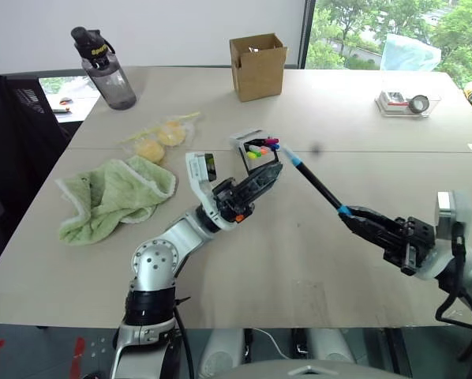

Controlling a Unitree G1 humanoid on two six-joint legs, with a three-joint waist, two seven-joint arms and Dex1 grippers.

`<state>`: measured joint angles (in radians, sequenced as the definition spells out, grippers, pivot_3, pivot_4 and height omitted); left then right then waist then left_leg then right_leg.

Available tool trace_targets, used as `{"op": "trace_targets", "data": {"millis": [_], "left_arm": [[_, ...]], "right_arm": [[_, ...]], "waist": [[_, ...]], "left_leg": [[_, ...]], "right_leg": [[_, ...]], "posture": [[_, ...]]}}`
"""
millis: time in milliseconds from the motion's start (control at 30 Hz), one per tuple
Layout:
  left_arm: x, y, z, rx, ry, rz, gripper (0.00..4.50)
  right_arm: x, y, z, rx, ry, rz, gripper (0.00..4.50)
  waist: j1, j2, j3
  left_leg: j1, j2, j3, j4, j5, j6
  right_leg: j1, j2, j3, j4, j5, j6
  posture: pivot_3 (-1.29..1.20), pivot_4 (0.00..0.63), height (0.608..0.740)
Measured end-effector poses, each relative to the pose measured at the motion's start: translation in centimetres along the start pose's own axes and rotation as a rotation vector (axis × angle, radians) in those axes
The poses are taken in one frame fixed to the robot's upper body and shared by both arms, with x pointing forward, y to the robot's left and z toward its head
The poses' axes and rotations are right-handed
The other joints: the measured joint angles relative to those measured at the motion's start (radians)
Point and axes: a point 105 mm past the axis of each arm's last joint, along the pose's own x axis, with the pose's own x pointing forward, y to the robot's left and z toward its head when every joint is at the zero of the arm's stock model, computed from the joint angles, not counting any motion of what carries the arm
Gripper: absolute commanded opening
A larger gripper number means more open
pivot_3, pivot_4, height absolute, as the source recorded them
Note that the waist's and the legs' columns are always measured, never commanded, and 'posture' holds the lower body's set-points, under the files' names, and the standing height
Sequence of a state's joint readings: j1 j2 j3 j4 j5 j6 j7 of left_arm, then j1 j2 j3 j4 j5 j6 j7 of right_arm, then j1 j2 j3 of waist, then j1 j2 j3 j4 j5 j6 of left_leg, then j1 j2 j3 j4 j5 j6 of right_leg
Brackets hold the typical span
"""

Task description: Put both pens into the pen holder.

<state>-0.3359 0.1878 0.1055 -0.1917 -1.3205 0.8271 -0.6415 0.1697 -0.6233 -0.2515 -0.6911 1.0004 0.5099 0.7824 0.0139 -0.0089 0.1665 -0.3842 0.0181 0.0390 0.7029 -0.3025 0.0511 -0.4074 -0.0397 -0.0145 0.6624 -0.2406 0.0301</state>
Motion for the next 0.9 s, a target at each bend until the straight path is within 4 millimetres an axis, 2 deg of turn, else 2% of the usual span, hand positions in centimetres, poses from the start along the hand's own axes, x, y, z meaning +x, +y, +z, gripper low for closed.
{"op": "trace_targets", "data": {"millis": [100,200,300,367,467,500,533,567,600,733,767,833,867,900], "left_arm": [[0.7,0.1,0.0,-0.026,-0.016,-0.024,4.5],[1.0,-0.2,-0.4,-0.049,-0.005,-0.055,3.76],[1.0,-0.3,-0.5,-0.058,-0.007,-0.062,2.39],[0.8,-0.5,-0.6,-0.068,-0.008,-0.065,1.7],[0.6,-0.8,-0.7,-0.072,-0.012,-0.075,0.39],[0.5,-0.8,-0.6,-0.065,-0.012,-0.065,0.05],[0.3,-0.7,-0.6,-0.06,-0.009,-0.057,0.05],[0.3,-0.7,-0.6,-0.06,-0.008,-0.053,0.0],[0.3,-0.6,-0.7,-0.061,-0.008,-0.042,0.0],[0.4,-0.3,-0.8,-0.053,-0.003,-0.01,0.0],[0.5,0.0,-0.9,-0.003,0.021,0.019,0.0],[0.4,0.6,-0.9,0.088,0.053,0.071,0.0],[0.6,1.3,-0.6,0.204,0.071,0.126,0.0],[0.6,1.4,-0.4,0.225,0.07,0.135,0.0]], "right_arm": [[0.7,0.1,0.2,0.005,-0.011,0.011,0.03],[1.2,0.2,0.4,0.002,-0.016,0.028,0.0],[1.4,0.2,0.5,0.001,-0.009,0.037,0.0],[1.3,0.1,0.2,0.016,0.002,0.034,0.0],[1.4,0.1,0.0,0.029,0.013,0.041,0.0],[1.5,0.2,0.0,0.039,0.008,0.053,0.0],[1.6,0.2,-0.1,0.055,0.016,0.06,0.0],[1.5,0.2,-0.1,0.061,0.021,0.062,0.99],[1.5,0.2,-0.1,0.064,0.026,0.068,1.18],[1.2,0.2,-0.4,0.064,0.052,0.061,3.14],[0.6,-0.2,-0.7,0.056,0.063,0.023,3.61],[-0.5,-1.1,-1.3,0.042,0.1,-0.04,3.61],[-1.9,-1.6,-1.8,0.018,0.154,-0.089,3.61],[-2.2,-1.8,-1.9,0.013,0.164,-0.1,3.61]], "waist": [[0.0,0.0,0.0],[0.0,0.0,0.0],[0.0,0.0,0.0],[0.0,0.0,0.0],[0.0,0.0,0.0],[0.0,0.0,0.0],[0.0,0.0,0.0],[0.0,0.0,0.0],[0.0,0.0,0.0],[0.001,-0.001,0.0],[0.002,-0.001,0.0],[0.002,-0.001,0.0],[0.004,-0.001,0.001],[0.004,-0.001,0.0]], "left_leg": [[0.0,0.0,0.0,0.0,0.0,0.0],[0.0,0.0,0.0,0.0,0.0,0.0],[-0.001,0.0,0.0,0.0,0.0,0.0],[-0.001,0.0,0.0,0.0,0.0,0.0],[-0.001,0.0,0.0,0.0,0.0,0.0],[-0.001,0.0,0.0,0.0,0.0,0.0],[-0.001,0.001,0.0,0.0,0.0,0.0],[-0.001,0.001,0.0,0.0,0.0,0.0],[-0.001,0.001,0.0,0.0,0.0,0.0],[-0.002,0.001,0.0,0.0,0.0,0.001],[-0.003,0.0,0.0,0.0,0.0,0.001],[-0.003,0.0,0.0,0.0,0.0,0.001],[-0.004,0.0,0.0,0.0,0.0,0.001],[-0.004,0.0,0.0,0.0,0.0,0.001]], "right_leg": [[0.0,0.001,0.0,0.0,0.0,0.0],[0.0,0.001,0.0,0.0,0.0,0.0],[-0.001,0.001,0.0,0.0,0.0,0.0],[-0.001,0.001,0.0,-0.001,0.0,0.0],[-0.001,0.001,0.0,-0.001,0.0,0.0],[-0.001,0.001,0.0,-0.001,0.0,0.0],[-0.001,0.001,0.0,-0.001,0.0,0.0],[-0.001,0.001,0.0,-0.001,0.0,0.0],[-0.001,0.001,0.0,-0.001,0.0,0.0],[-0.001,0.001,0.0,-0.002,0.0,0.0],[-0.002,0.001,0.0,-0.002,0.0,0.0],[-0.002,0.001,0.0,-0.002,0.0,0.0],[-0.002,0.001,0.0,-0.003,0.0,0.0],[-0.002,0.001,0.0,-0.003,0.0,0.0]], "posture": [[0.0,0.15,0.736],[0.0,0.15,0.736],[0.0,0.15,0.736],[0.0,0.15,0.736],[0.0,0.15,0.736],[0.0,0.15,0.736],[0.0,0.15,0.736],[0.0,0.15,0.736],[0.0,0.15,0.736],[0.0,0.15,0.736],[0.0,0.15,0.736],[0.0,0.15,0.736],[0.0,0.15,0.736],[0.0,0.15,0.736]]}}
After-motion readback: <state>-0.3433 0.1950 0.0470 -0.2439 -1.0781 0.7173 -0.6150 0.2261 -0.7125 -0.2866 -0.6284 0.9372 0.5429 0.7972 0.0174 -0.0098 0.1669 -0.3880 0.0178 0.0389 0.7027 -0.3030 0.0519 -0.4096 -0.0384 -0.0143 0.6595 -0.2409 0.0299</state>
